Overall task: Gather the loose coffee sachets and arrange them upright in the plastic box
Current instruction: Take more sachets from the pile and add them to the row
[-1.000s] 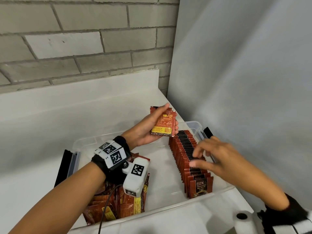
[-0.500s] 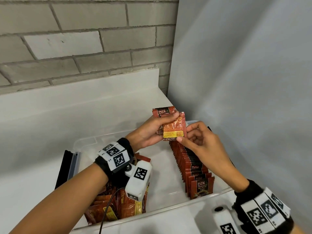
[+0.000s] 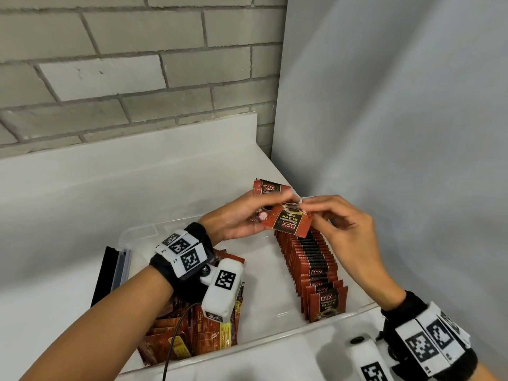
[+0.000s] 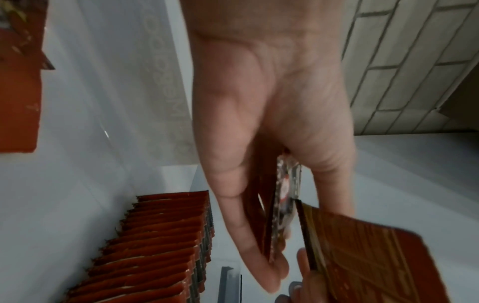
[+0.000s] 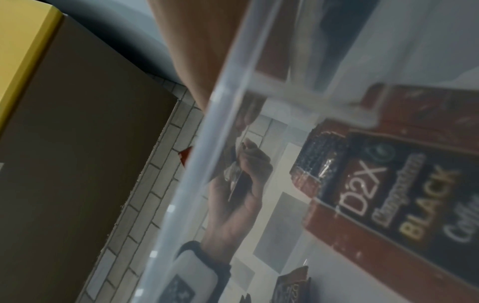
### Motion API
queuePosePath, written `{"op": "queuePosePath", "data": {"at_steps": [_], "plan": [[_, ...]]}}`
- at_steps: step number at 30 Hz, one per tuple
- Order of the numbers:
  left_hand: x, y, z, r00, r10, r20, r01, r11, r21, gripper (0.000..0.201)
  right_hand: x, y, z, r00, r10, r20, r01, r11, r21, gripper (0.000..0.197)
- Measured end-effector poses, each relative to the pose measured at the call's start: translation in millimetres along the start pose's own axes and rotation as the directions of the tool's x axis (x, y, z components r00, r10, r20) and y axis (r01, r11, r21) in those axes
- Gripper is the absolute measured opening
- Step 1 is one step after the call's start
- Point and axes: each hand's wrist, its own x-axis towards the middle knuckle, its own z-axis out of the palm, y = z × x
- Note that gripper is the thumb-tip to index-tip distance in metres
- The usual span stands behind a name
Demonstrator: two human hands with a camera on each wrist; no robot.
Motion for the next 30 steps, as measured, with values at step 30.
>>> {"op": "queuePosePath", "data": {"at_steps": [30], "plan": [[9,1,-5,0.961,0.173,-0.214,-0.189,0.980,-0.057,0.053,1,0,2,0.972,0.228,0.062,-0.234,0.966,0.107,0.010]]}}
